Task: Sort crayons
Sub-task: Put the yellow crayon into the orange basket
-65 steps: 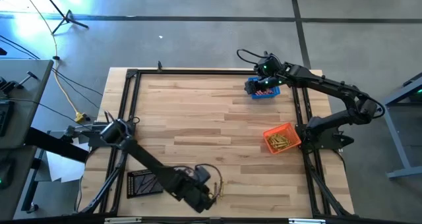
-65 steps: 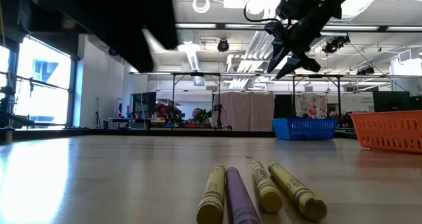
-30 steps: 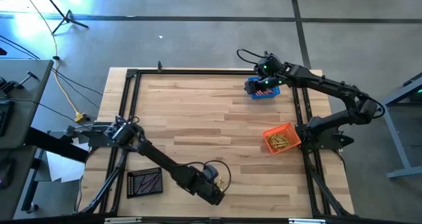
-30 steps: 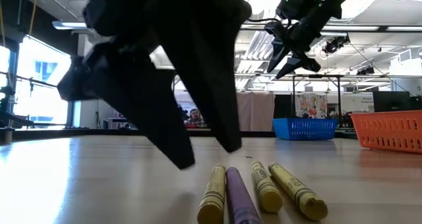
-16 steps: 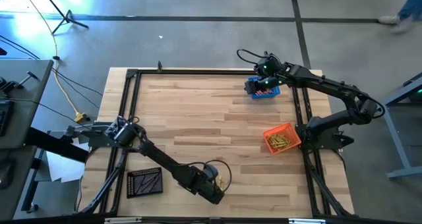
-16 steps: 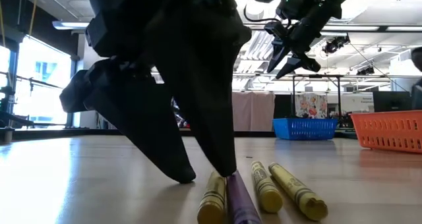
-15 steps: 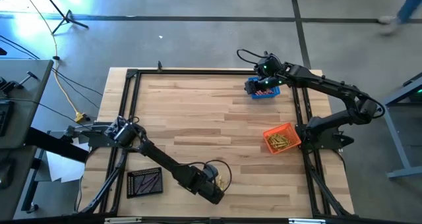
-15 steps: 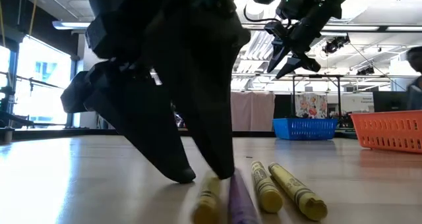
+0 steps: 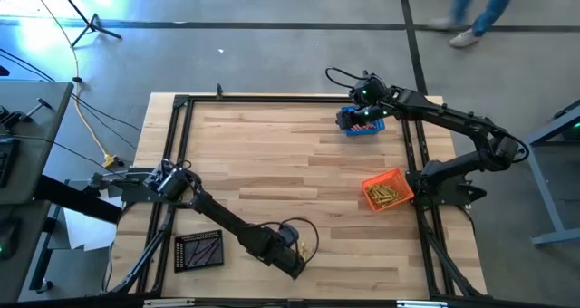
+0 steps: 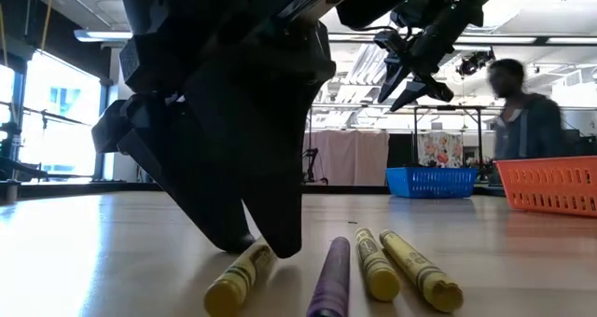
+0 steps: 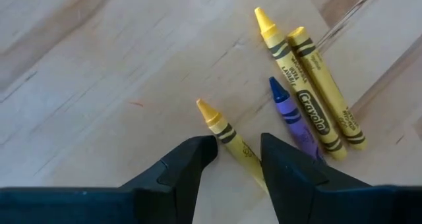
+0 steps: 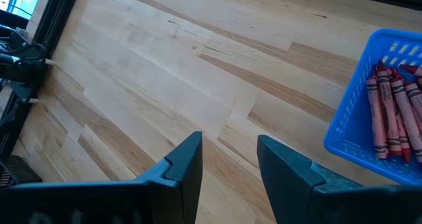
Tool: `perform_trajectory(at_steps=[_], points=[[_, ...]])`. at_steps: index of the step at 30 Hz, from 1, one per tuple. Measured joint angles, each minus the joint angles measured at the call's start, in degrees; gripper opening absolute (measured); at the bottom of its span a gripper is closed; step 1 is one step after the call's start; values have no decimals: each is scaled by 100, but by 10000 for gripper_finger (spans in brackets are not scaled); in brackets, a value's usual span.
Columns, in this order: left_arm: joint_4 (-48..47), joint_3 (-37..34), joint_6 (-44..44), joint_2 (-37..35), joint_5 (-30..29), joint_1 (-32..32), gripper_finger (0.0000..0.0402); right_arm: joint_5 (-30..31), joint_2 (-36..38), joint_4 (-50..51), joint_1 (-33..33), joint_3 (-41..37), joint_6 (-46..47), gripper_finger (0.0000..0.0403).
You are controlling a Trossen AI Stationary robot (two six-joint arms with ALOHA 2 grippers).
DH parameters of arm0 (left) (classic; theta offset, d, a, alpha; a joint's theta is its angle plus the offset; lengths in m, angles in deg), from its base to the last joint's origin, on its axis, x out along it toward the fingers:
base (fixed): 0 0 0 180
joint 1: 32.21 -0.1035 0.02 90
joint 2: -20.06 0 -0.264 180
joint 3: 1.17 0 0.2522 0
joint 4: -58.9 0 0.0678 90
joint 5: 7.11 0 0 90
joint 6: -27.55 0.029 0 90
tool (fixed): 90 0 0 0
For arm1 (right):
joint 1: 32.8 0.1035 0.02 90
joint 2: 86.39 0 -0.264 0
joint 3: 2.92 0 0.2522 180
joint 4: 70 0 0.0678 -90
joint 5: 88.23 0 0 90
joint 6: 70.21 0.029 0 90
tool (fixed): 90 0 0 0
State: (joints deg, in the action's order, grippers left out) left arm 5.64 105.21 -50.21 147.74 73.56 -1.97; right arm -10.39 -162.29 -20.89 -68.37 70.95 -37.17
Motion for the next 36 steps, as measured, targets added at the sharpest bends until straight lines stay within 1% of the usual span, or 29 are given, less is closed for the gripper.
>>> perform_trajectory(at_steps=[6,11,16,21,29,36], points=[[-88,-4,-191,-6,204,59,121,0,0,0,-2,1,0,133],[-375,-15,-466,-93,354,136,102,0,0,0,-1,1,0,133],[-702,-20,-616,-192,425,229,98,0,0,-2,-2,1,0,133],[-1108,133,-614,-188,477,258,96,0,-2,2,0,1,0,133],[-1423,505,-356,-186,148,261,79,0,-2,-2,0,1,0,133],[-1432,540,-361,-190,158,288,83,0,-1,-1,-2,1,0,133]])
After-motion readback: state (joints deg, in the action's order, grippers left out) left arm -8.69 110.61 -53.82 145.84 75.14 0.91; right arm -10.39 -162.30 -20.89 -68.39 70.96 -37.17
